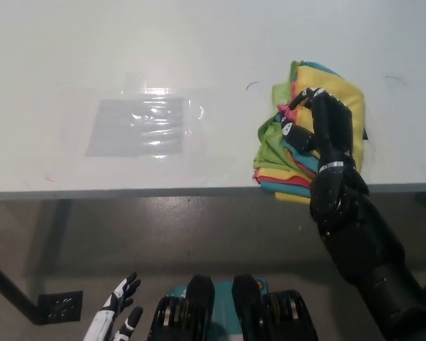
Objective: A stack of folded microfibre clothes with a single fold is kept infront of the robot. the robot uses its right hand to grab one end of the clothes and pulla it away from the other end to unfold
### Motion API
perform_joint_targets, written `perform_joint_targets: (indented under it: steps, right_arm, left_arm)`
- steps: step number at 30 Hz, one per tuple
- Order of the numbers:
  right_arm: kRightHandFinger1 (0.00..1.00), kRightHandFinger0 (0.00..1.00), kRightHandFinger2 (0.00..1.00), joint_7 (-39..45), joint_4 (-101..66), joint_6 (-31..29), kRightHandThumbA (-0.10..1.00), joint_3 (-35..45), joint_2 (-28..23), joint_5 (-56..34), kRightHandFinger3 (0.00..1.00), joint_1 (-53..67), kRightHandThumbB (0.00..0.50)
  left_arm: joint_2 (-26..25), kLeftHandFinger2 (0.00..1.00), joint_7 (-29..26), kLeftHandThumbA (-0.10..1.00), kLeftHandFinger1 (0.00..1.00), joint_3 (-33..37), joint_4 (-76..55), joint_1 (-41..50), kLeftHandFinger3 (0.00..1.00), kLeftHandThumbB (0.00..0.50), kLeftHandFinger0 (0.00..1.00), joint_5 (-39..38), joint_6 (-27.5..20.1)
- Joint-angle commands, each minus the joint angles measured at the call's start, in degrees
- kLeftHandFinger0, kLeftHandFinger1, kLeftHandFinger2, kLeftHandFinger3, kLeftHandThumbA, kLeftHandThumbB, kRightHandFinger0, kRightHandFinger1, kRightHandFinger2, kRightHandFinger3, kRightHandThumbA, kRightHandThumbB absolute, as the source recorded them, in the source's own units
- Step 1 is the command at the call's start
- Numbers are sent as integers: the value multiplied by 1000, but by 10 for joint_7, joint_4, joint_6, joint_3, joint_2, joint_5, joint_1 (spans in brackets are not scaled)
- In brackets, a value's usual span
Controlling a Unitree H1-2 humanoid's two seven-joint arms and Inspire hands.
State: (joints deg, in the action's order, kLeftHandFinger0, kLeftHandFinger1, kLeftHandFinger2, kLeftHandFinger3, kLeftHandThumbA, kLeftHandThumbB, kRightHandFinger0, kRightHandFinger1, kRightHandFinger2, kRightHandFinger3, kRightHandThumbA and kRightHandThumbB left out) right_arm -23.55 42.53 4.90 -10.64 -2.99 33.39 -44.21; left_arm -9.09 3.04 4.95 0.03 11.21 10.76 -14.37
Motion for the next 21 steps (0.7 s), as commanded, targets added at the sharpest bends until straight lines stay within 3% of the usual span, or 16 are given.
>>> perform_joint_targets:
  steps: [1, 6, 7, 8, 9, 10, 11, 12, 14, 16, 18, 19, 20, 21]
  right_arm:
    - [215, 16, 393, -17, -20, -16, 484, 11, 3, -20, 279, -12, 78]
    - [234, 0, 398, -18, -22, -63, 432, 20, -6, -44, 216, -8, 63]
    - [288, 33, 452, -18, -24, -67, 455, 22, -8, -47, 200, -8, 53]
    - [354, 96, 514, -21, -29, -84, 460, 34, -9, -61, 287, -5, 39]
    - [305, 96, 423, -35, -29, -113, 408, 46, -8, -74, 369, -3, 32]
    - [277, 80, 373, -36, -29, -117, 406, 48, -8, -75, 370, -2, 30]
    - [193, 28, 255, -60, -22, -169, 366, 69, -8, -96, 281, -2, 23]
    - [150, 3, 229, -68, -25, -181, 406, 80, -8, -103, 162, -1, 20]
    - [169, 0, 333, -82, -29, -211, 400, 100, -7, -118, 117, 0, 20]
    - [113, 0, 335, -71, -62, -231, 397, 137, -8, -162, 114, 9, 31]
    - [71, 0, 340, -83, -95, -258, 407, 161, -11, -172, 25, 18, 26]
    - [71, 0, 380, -80, -123, -248, 471, 175, -11, -181, 25, 26, 8]
    - [81, 0, 397, -80, -134, -258, 445, 188, -11, -193, 52, 28, 2]
    - [115, 0, 435, -75, -153, -267, 387, 207, -10, -216, 183, 33, 0]
  left_arm:
    - [-11, 1000, 3, 933, 1000, 1, -17, -1, 1000, 341, 1000, 7, -11]
    - [-12, 1000, 3, 945, 1000, 2, -19, -4, 1000, 346, 1000, 11, -5]
    - [-12, 1000, 4, 946, 1000, 2, -20, -5, 1000, 348, 1000, 11, -3]
    - [-12, 1000, 4, 941, 1000, 2, -20, -5, 1000, 345, 1000, 10, -2]
    - [-12, 1000, 4, 940, 1000, 2, -19, -4, 1000, 345, 1000, 9, -3]
    - [-12, 1000, 4, 939, 1000, 2, -19, -4, 1000, 345, 1000, 9, -3]
    - [-12, 1000, 2, 942, 1000, 1, -17, -5, 1000, 345, 1000, 11, -5]
    - [-12, 1000, 2, 942, 1000, 2, -17, -4, 1000, 339, 1000, 11, -7]
    - [-13, 1000, 3, 940, 1000, 2, -18, -4, 1000, 336, 1000, 10, -8]
    - [-14, 1000, 4, 938, 1000, 2, -19, -4, 1000, 336, 1000, 10, -7]
    - [-14, 1000, 4, 932, 1000, 2, -17, -4, 1000, 330, 1000, 10, -8]
    - [-14, 1000, 5, 931, 1000, 2, -19, -3, 1000, 333, 1000, 9, -4]
    - [-14, 1000, 5, 929, 1000, 2, -20, -3, 1000, 330, 1000, 10, -4]
    - [-15, 1000, 6, 927, 1000, 2, -21, -1, 1000, 324, 1000, 11, -3]
